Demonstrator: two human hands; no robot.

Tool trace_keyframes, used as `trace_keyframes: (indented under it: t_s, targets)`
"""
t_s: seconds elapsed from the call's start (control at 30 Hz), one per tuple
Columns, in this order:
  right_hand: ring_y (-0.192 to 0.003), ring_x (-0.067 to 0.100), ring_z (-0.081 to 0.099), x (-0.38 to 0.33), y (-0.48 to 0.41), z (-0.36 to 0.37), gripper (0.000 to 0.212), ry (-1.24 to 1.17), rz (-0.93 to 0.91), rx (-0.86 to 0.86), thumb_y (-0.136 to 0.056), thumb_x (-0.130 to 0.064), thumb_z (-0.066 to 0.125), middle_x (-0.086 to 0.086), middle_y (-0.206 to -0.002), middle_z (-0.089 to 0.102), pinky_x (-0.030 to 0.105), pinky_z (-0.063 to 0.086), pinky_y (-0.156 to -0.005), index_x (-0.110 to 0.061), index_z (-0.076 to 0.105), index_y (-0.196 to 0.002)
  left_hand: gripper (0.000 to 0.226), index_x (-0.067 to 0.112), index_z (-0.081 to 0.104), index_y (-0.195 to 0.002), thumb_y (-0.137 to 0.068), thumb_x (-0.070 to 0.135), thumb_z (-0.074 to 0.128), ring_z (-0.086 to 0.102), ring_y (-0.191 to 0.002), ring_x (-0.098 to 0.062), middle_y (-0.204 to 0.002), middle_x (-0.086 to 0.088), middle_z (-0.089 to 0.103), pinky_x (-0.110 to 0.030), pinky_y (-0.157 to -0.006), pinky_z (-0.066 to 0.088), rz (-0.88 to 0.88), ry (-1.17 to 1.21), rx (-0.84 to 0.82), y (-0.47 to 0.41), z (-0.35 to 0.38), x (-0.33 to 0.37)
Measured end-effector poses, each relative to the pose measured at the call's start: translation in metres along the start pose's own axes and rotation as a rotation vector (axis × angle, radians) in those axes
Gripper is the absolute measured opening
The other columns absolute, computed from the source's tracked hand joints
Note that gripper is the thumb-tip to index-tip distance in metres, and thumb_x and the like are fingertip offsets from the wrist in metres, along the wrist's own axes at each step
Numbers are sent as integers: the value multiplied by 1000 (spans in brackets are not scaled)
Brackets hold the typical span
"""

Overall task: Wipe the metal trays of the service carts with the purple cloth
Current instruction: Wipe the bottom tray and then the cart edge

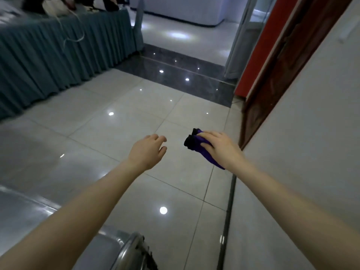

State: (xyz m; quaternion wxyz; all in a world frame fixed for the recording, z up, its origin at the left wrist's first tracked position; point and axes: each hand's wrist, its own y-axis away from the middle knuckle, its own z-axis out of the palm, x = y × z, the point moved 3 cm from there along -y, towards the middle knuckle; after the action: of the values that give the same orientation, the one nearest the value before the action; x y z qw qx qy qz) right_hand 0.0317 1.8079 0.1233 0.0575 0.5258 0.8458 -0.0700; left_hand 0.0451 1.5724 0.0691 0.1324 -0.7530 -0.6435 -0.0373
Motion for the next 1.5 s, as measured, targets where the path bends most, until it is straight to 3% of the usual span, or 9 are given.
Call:
trace_keyframes:
  t_s: [0.1, 0.43, 0.63, 1.03, 1.23, 1.4, 1.5]
  targets:
    - [-124, 23, 45, 8, -57, 7, 37, -7, -56, -24, -102, -35, 39, -9, -144, 46, 43, 39, -101, -32, 47, -138, 38, 23, 49, -132, -99, 39, 38, 54, -113, -21, -124, -1, 58, -37, -83, 51, -63, -37, -4, -33, -3, -20]
    - [-119, 20, 46, 41, -244, 28, 36, -10, -252, -37, -102, -39, 37, -17, -143, 45, 39, 42, -94, -38, 47, -136, 37, 23, 49, -131, -99, 38, 38, 54, -108, -20, -120, 0, 58, -35, -77, 50, -322, -42, 43, -166, 14, -97]
    - [-118, 18, 46, 25, -353, 28, 37, 15, -462, -77, -101, -43, 36, -18, -143, 44, 36, 41, -93, -39, 46, -136, 37, 24, 49, -131, -99, 38, 39, 53, -111, -19, -124, 3, 56, -32, -77, 46, -530, -39, 96, -197, 11, -139]
    - [-124, 16, 43, -162, -503, 76, 36, -3, -1134, -182, -102, -42, 36, -20, -145, 41, 36, 39, -97, -41, 45, -137, 37, 21, 49, -132, -98, 34, 42, 54, -113, -24, -125, -2, 56, -37, -84, 49, -1218, -122, 288, -118, -26, -242]
    - [-125, 19, 45, -259, -500, 93, 38, -50, -1526, -251, -102, -42, 35, -14, -144, 45, 38, 40, -97, -39, 44, -138, 31, 21, 53, -123, -95, 34, 47, 56, -107, -27, -114, -4, 58, -39, -82, 49, -1550, -194, 383, -50, -32, -220]
    - [-124, 18, 45, -326, -469, 123, 39, -94, -1754, -339, -101, -43, 37, -14, -146, 43, 40, 41, -98, -38, 45, -139, 35, 23, 49, -128, -95, 36, 46, 55, -112, -28, -125, -2, 55, -39, -83, 49, -1836, -194, 404, 2, -21, -198]
    - [-123, 18, 45, -365, -447, 143, 38, -92, -1858, -374, -101, -43, 37, -14, -146, 43, 40, 40, -99, -38, 46, -138, 35, 23, 48, -129, -97, 36, 45, 54, -111, -26, -126, -2, 53, -36, -83, 47, -1918, -199, 416, 31, -14, -198]
